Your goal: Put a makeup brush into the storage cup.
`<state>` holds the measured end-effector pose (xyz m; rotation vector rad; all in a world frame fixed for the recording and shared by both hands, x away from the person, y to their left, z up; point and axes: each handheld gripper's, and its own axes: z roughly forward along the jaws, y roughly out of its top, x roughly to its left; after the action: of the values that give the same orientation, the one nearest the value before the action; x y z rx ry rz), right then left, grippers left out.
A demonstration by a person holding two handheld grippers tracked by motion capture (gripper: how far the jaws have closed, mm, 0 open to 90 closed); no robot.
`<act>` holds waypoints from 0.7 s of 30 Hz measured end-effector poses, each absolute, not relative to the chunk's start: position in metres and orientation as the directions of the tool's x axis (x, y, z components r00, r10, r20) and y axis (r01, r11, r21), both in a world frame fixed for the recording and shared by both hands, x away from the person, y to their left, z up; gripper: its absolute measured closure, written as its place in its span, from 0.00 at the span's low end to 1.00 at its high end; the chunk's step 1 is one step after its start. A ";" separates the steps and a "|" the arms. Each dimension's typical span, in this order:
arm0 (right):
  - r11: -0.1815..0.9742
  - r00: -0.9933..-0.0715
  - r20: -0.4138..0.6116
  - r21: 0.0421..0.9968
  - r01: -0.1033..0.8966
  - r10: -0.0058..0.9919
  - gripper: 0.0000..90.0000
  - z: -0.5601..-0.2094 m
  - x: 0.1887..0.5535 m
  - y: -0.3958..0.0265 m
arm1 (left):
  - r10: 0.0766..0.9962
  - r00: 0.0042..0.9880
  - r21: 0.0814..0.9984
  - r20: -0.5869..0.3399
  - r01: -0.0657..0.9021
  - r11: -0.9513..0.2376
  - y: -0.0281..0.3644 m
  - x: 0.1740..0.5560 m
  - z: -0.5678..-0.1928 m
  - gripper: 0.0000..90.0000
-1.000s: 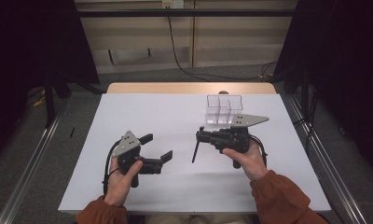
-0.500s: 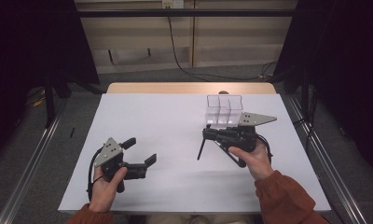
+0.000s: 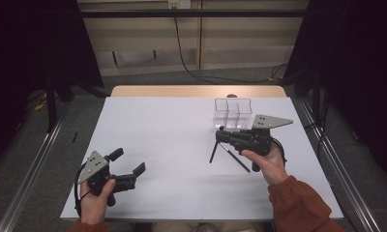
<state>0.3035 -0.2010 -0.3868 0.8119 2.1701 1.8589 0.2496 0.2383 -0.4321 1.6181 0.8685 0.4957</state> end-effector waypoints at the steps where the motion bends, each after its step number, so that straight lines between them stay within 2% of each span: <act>1: 0.072 -0.835 0.217 0.954 0.292 0.506 0.94 -0.386 0.304 -0.202 | 0.762 0.635 0.964 -0.125 0.260 -0.059 0.241 0.248 -0.433 0.04; 8: 0.057 -0.825 0.211 0.958 0.281 0.524 0.94 -0.382 0.308 -0.212 | 0.792 0.596 0.968 -0.130 0.249 -0.028 0.260 0.241 -0.434 0.04; 13: 0.050 -0.813 0.214 0.957 0.285 0.542 0.94 -0.380 0.314 -0.219 | 0.781 0.615 0.969 -0.110 0.241 -0.053 0.255 0.239 -0.435 0.04; 21: 0.041 -0.799 0.197 0.963 0.267 0.569 0.94 -0.367 0.321 -0.232 | 0.781 0.611 0.966 -0.128 0.256 -0.042 0.255 0.239 -0.437 0.04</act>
<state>0.3212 -0.2319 -0.3673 0.8579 2.0781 1.8319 0.2391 0.2550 -0.4372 1.6022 0.8841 0.5299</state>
